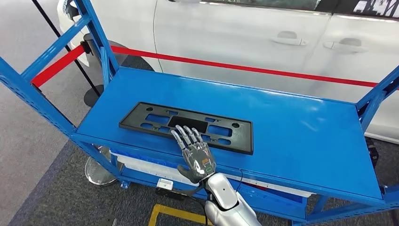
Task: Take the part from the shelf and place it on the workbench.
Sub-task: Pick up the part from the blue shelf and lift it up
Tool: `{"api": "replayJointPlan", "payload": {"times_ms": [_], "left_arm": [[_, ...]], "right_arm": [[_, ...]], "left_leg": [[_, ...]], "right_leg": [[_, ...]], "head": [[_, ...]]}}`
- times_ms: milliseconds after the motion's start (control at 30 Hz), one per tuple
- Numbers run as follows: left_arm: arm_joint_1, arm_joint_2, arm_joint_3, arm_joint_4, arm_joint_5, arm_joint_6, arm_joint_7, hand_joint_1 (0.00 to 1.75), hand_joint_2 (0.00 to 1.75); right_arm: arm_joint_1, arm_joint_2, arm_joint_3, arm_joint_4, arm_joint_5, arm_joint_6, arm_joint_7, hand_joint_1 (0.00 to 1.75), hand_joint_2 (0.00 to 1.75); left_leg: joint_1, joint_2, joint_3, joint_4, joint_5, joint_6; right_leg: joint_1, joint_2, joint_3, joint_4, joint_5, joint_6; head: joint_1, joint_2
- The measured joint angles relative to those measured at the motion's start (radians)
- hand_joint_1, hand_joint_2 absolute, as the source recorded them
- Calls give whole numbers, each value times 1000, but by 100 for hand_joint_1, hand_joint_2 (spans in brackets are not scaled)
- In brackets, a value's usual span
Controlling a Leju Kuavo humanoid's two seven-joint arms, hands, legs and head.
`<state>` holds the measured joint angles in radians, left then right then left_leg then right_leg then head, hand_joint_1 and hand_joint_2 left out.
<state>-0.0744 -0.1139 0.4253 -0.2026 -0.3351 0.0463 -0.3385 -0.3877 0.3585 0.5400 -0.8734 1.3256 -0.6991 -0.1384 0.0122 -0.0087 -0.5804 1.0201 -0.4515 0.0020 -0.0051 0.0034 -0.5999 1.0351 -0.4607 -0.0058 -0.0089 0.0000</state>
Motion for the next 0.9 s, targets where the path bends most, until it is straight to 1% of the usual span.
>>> {"api": "replayJointPlan", "payload": {"times_ms": [33, 100, 133, 167, 200, 233, 267, 300, 333, 367, 400, 433, 467, 500, 533, 600, 633, 667, 700, 767, 800, 833, 867, 900], "left_arm": [[-1, 0, 0, 0, -1, -1, 0, 0, 0], [-2, -1, 0, 0, -2, -4, 1, 0, 0], [-2, -2, 0, 0, -3, -5, 1, 0, 0], [-3, -2, 0, 0, -4, -6, 2, 0, 0], [-3, -3, 0, 0, -5, -7, 2, 0, 0], [-3, -3, 0, 0, -7, -8, 3, 0, 0], [-2, -4, 0, 0, -9, -9, 4, 0, 0], [-1, -4, 0, 0, -11, -9, 4, 0, 0], [0, -4, 0, 0, -14, -9, 5, 0, 0], [0, -4, 0, 0, -15, -9, 6, 0, 0], [-1, -4, 0, 0, -17, -10, 6, 0, 0], [-1, -4, 0, 0, -18, -10, 6, 0, 0], [-2, -4, 0, 0, -18, -10, 7, 0, 0], [-2, -4, 0, 0, -18, -11, 7, 0, 0], [-2, -4, 0, 0, -18, -12, 7, 0, 0], [0, -6, 0, 0, -20, -12, 7, 0, 0], [0, -7, 0, 0, -22, -12, 6, 0, 0], [-1, -8, 0, 0, -25, -12, 5, 0, 0], [-2, -9, 1, 0, -28, -12, 4, 0, 0], [-3, -9, 1, 0, -34, -11, 3, 0, 0], [-3, -9, 1, 0, -36, -11, 3, 0, 0], [-3, -9, 1, 0, -37, -11, 3, 0, 0], [-3, -9, 1, 0, -39, -11, 3, 0, 0], [-4, -10, 1, 0, -43, -11, 3, 0, 0]], "right_arm": [[-7, 2, 9, 8, -8, 0, 9, 0, 175], [-24, 5, 28, 22, -31, 0, 26, 0, 175], [-33, 7, 36, 28, -41, 0, 32, 0, 175], [-44, 10, 44, 33, -50, 0, 36, 0, 175], [-54, 12, 52, 38, -58, 0, 39, 0, 175], [-61, 14, 58, 43, -66, 0, 41, 0, 175], [-66, 14, 63, 48, -73, 0, 42, 0, 175], [-69, 14, 67, 53, -79, 0, 43, 0, 175], [-71, 14, 70, 57, -83, 0, 43, 0, 175], [-73, 15, 72, 61, -86, 0, 43, 0, 175], [-77, 16, 74, 63, -87, 0, 43, 0, 175], [-81, 16, 75, 65, -89, 0, 43, 0, 175], [-86, 17, 76, 67, -90, 0, 43, 0, 175], [-90, 17, 77, 69, -91, 0, 43, 0, 175], [-93, 17, 78, 71, -92, 0, 43, 0, 175], [-98, 17, 80, 76, -94, 0, 43, 0, 175], [-101, 18, 80, 78, -94, 0, 44, 0, 175], [-105, 18, 81, 81, -94, 0, 46, 0, 175], [-109, 17, 81, 85, -94, 0, 49, 0, 175], [-114, 16, 83, 97, -94, 0, 58, 0, 175], [-115, 15, 85, 105, -94, 0, 64, 0, 175], [-117, 14, 87, 113, -95, 0, 69, 0, 175], [-119, 13, 90, 120, -96, 0, 75, 0, 175], [-125, 12, 95, 127, -97, 0, 85, 0, 175]], "left_leg": [[-1, 0, 0, -1, 0, -6], [2, 1, 3, -1, -4, -19], [3, 2, -1, 12, -14, -24], [4, 2, -14, 43, -33, -29], [6, 3, -38, 95, -62, -33], [6, 3, -69, 161, -93, -36], [7, 3, -100, 223, -117, -39], [8, 3, -120, 263, -125, -41], [8, 3, -124, 267, -113, -41], [8, 3, -107, 230, -84, -40], [8, 4, -77, 164, -46, -39], [7, 4, -45, 97, -19, -36], [6, 4, -20, 45, -2, -31], [4, 3, -7, 16, 3, -25], [1, 3, -4, 7, -1, -19], [2, 2, -4, 1, 3, -5], [4, 3, -2, -2, 6, 1], [6, 3, -1, -6, 8, 8], [7, 4, 0, -8, 9, 13], [6, 5, -1, -8, 9, 19], [5, 5, -1, -7, 9, 19], [5, 4, -1, -7, 8, 20], [5, 3, 0, -6, 7, 19], [4, 3, 2, -5, 6, 18]], "right_leg": [[3, 1, 2, -5, -3, -4], [1, 3, 5, -12, 1, -14], [-1, 3, 8, -16, 3, -20], [-4, 2, 12, -21, 5, -26], [-5, 1, 14, -23, 5, -30], [-4, 0, 14, -23, 4, -32], [-3, -1, 14, -22, 4, -34], [-2, -1, 15, -22, 3, -35], [-1, -1, 15, -20, 2, -35], [-1, -1, 17, -19, 0, -33], [-1, 0, 18, -16, -2, -31], [1, 1, 19, -13, -6, -28], [3, 1, 18, -10, -8, -23], [4, 1, 17, -9, -9, -19], [6, 2, 16, -9, -9, -14], [5, 2, 17, -10, -10, -3], [4, 1, 14, -1, -18, 3], [3, 1, 2, 26, -36, 9], [1, 1, -21, 73, -63, 14], [0, 1, -86, 203, -120, 20], [-1, 1, -110, 250, -131, 21], [-1, 1, -120, 262, -124, 21], [-1, 1, -111, 237, -98, 19], [0, 1, -85, 179, -61, 15]], "head": [[0, 0], [-1, 0], [-3, 0], [-6, 0], [-9, 0], [-12, 0], [-13, 0], [-13, 0], [-13, 0], [-13, 0], [-13, 0], [-14, 0], [-13, 0], [-13, 0], [-12, 0], [-11, 0], [-10, 0], [-8, 0], [-6, 0], [-2, 0], [-2, 0], [-2, 0], [-2, 0], [-1, 0]]}}
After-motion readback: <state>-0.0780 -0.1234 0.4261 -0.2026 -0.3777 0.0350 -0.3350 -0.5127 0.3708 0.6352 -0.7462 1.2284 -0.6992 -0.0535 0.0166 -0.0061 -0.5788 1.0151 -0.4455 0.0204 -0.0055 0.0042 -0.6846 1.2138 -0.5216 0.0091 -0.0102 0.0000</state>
